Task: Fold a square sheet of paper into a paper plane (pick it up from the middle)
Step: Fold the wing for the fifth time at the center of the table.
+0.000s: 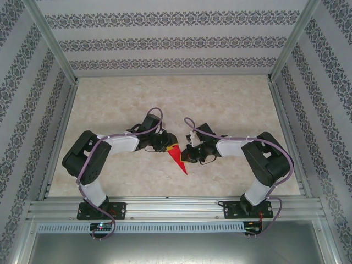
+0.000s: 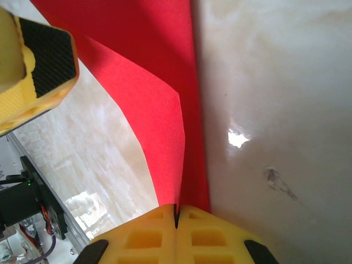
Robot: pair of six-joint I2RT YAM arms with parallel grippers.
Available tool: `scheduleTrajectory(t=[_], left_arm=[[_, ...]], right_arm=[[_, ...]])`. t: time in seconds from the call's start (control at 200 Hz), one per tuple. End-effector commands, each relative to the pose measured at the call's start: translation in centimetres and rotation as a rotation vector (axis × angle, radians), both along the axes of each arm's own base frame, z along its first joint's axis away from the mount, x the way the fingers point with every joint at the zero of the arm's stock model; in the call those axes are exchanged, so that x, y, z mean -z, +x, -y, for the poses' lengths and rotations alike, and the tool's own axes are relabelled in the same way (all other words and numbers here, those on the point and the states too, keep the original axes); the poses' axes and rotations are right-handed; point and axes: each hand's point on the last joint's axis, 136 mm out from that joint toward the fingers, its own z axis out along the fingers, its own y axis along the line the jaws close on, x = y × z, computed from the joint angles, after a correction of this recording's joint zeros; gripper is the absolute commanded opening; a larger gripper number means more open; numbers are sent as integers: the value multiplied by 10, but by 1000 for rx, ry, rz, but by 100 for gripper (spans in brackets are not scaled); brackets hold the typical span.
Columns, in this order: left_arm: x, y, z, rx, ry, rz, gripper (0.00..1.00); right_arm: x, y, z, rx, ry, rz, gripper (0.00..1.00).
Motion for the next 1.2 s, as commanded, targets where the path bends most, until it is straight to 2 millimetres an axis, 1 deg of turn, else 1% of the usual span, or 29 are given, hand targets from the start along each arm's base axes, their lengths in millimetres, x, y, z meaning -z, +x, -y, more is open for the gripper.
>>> scheduleTrajectory(t=[0.0,0.145,0.3,0.41,0.5,0.614,0.774,0.859,0.909,0.939,1.039,1.104,1.194], left_arm=[[-11,-4,9,58,-7,44,32],[-13,-7,10,74,-7,57,33],[-7,-12,11,101,-3,49,32],[3,-14,12,111,11,30,32],[13,-11,11,104,34,19,32],[21,-5,15,94,32,2,32],[34,-8,12,78,53,-41,31],[43,-12,2,66,115,-77,29],[49,-15,-2,61,137,-96,28],[52,-17,-3,58,145,-107,28],[60,-21,-6,50,156,-133,27],[64,-23,-8,42,163,-143,26],[66,-24,-10,33,166,-148,26]], right_arm=[[4,2,3,-2,-9,-12,0],[7,2,5,7,-23,-20,0],[10,2,6,9,-30,-27,0],[12,2,7,13,-38,-32,0],[10,2,6,9,-26,-29,0],[6,2,5,5,-17,-21,1],[2,3,4,1,-8,-10,2],[1,3,4,2,-8,-9,4],[-1,3,4,7,-7,-9,8],[-3,3,4,12,-3,-5,11],[-18,2,4,37,33,12,16],[-27,-1,3,49,63,21,18],[-26,-8,4,63,67,-2,20]])
